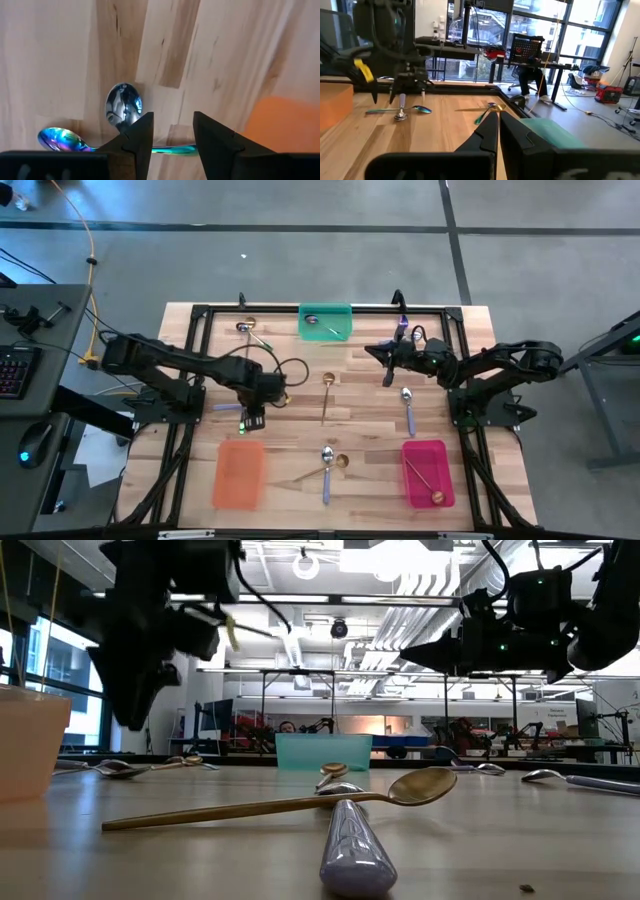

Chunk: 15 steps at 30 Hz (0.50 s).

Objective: Sort silverware by color (type)
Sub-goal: Put the purple spoon into the orange bin

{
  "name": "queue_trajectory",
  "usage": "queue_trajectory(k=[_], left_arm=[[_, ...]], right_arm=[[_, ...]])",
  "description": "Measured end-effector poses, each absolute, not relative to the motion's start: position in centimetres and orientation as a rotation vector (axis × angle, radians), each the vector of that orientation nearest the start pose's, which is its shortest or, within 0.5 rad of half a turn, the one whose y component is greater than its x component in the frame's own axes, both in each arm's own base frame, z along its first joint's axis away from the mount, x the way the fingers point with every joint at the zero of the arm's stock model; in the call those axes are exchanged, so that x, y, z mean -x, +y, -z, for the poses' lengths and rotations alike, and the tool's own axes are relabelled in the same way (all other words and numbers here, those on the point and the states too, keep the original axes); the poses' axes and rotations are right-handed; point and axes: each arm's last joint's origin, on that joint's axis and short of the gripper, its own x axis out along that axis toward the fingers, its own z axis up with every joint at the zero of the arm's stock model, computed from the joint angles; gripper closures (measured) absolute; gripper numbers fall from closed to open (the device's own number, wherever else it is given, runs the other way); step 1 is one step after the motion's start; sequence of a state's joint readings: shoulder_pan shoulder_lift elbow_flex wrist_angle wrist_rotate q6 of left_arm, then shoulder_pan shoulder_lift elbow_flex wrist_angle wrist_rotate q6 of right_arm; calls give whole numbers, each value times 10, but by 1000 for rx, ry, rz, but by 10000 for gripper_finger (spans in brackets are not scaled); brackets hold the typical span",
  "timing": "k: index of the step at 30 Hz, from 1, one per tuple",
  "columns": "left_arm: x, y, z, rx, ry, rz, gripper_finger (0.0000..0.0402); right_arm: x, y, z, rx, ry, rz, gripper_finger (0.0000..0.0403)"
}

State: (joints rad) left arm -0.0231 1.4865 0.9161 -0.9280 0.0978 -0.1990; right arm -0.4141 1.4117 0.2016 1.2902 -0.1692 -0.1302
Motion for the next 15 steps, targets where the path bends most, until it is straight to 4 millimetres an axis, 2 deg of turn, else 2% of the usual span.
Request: queue_trajectory(k=[8,15], left_arm=[[-252,-7,-153,129,1676,-46,270],[-244,-5,-139,52,1849,-127,270]], right_arm=[[-201,-82,-163,132,-54,245,403],[-201,-82,-163,131,-54,242,403]])
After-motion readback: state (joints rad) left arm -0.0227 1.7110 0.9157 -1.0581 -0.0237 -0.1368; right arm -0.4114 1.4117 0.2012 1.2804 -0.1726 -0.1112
